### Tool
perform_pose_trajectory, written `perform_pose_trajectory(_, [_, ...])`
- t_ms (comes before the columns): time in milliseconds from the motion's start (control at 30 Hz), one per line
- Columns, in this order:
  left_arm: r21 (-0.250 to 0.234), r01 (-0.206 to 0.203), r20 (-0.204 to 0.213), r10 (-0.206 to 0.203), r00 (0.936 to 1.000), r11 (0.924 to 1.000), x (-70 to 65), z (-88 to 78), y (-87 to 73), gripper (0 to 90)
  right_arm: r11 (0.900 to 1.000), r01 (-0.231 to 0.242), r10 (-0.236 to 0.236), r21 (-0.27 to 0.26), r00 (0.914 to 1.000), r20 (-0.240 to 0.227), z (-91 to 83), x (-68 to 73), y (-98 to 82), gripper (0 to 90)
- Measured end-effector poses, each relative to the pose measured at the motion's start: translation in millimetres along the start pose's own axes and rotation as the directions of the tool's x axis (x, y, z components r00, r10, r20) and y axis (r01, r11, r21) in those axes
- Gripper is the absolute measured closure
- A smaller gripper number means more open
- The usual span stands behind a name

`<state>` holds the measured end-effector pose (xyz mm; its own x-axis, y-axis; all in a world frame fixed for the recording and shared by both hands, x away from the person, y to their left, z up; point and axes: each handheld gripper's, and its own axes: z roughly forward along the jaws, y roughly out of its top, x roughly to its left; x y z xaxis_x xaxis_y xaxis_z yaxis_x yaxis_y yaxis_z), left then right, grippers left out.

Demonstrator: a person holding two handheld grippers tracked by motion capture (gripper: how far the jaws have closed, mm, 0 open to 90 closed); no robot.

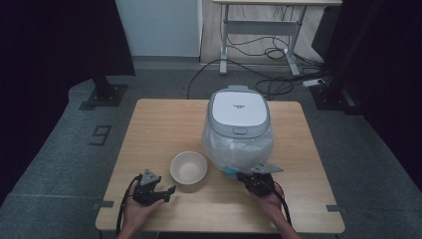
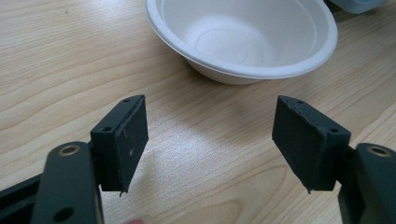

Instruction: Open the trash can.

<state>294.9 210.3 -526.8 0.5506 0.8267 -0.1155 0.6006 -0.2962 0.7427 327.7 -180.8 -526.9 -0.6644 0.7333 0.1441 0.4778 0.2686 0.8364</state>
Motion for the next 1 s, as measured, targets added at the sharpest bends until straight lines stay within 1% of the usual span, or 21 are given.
perform_pose_trajectory(200, [0.002, -0.001, 0.0, 0.001, 1.0, 1.0, 0.6, 0.3, 0.0, 26.9, 1.0, -0.012, 0.012, 0.015, 0.9999, 0.008, 8.8, -2.4, -0.4, 89.5])
perform_pose_trajectory(367, [0.001, -0.002, -0.003, 0.002, 1.0, 1.0, 0.7, -0.1, 0.1, 27.0, 1.0, -0.022, 0.022, 0.011, 0.9996, 0.016, 11.4, -2.6, -0.7, 89.5])
perform_pose_trajectory(533, [0.003, -0.005, -0.004, 0.005, 1.0, 1.0, -0.5, -0.4, -0.1, 27.0, 0.999, -0.025, 0.025, 0.021, 0.9995, 0.021, 13.1, -2.0, -0.7, 89.6])
perform_pose_trajectory(600, [0.002, -0.005, -0.004, 0.005, 1.0, 1.0, -1.1, -0.5, -0.2, 27.0, 0.999, -0.024, 0.024, 0.024, 0.9994, 0.024, 13.5, -1.7, -1.1, 89.7])
perform_pose_trajectory(733, [0.009, -0.01, -0.003, 0.01, 1.0, 0.9999, -2.3, 0.6, -0.2, 27.0, 1.0, -0.004, 0.002, 0.031, 0.9992, 0.04, 14.3, 0.5, -1.6, 89.8])
perform_pose_trajectory(1000, [0.009, -0.008, -0.004, 0.008, 1.0, 0.9999, -1.8, 1.0, -0.4, 27.0, 0.999, 0.01, -0.011, 0.034, 0.9989, 0.045, 15.0, 1.4, -2.6, 89.9])
